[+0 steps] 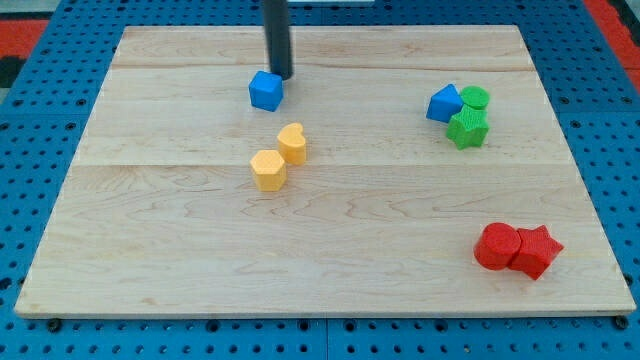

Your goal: Push blue cube to the top of yellow heart

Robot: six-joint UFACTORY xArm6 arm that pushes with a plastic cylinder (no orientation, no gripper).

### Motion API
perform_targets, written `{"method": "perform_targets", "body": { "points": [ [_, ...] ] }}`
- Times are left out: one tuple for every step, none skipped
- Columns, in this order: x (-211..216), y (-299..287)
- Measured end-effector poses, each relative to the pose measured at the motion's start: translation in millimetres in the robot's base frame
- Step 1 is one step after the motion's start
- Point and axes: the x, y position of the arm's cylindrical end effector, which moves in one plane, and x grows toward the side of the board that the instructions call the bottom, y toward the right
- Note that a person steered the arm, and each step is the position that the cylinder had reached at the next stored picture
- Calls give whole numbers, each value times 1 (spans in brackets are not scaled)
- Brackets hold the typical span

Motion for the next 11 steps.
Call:
{"method": "perform_targets", "body": {
  "points": [
    [0,51],
    [1,93],
    [2,109],
    [-29,61],
    [-8,-53],
    [50,-66],
    [55,-82],
    [74,-120],
    [80,-82],
    [80,-32],
    [66,-10]
  ]
}}
